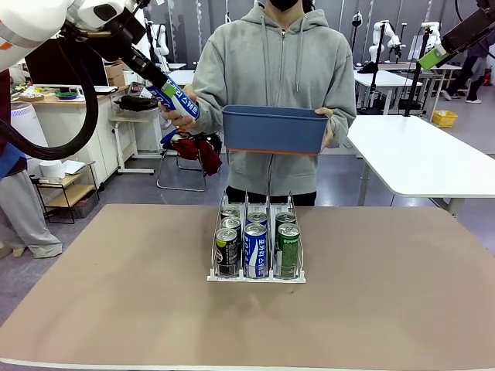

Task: Fill the beverage cans into the dispenser.
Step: Pick up the Ionic drink handed by the human.

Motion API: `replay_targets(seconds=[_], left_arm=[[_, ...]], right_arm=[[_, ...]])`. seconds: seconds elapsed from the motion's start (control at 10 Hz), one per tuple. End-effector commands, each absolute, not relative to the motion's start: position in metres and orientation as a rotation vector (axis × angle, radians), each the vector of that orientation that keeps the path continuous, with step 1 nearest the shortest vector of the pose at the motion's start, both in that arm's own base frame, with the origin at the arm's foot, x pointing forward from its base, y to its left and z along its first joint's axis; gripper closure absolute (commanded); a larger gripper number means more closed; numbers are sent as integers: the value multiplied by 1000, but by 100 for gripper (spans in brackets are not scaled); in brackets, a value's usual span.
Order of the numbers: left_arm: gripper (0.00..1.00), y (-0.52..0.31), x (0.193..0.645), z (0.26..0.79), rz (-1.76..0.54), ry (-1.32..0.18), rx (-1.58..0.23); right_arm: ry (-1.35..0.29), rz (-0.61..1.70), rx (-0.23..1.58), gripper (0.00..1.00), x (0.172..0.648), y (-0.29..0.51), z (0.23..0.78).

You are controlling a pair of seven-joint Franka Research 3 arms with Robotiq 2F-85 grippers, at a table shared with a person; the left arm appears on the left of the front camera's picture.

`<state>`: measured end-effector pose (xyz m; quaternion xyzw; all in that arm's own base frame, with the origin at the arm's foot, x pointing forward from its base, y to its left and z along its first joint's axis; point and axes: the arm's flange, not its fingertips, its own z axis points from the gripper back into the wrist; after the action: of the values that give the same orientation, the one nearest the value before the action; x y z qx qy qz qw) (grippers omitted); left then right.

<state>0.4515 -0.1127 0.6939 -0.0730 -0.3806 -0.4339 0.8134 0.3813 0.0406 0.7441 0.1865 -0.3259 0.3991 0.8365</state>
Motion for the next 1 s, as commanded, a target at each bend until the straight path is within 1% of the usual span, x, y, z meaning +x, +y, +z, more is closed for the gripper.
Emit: replay_targets(seconds=[0.0, 0.4, 0.5, 0.6, 0.7, 0.9], left_arm=[[100, -112, 448, 692, -902, -815, -125], [100, -113, 448, 694, -899, -804, -114], [100, -115, 450, 693, -912, -798, -85], [100, -118, 456, 693, -878, -805, -75], [100, -116, 451, 694, -926, -802, -130], [100, -116, 451, 694, -926, -802, -130]], right_arm=[[-686, 846, 395, 0, 381, 42, 743], [-686, 846, 395, 0, 381, 42, 743], [-686, 846, 395, 0, 381, 42, 743], [-686, 846, 395, 0, 381, 42, 743], [-686, 846, 395, 0, 381, 42, 743], [-686, 846, 395, 0, 381, 42, 743]])
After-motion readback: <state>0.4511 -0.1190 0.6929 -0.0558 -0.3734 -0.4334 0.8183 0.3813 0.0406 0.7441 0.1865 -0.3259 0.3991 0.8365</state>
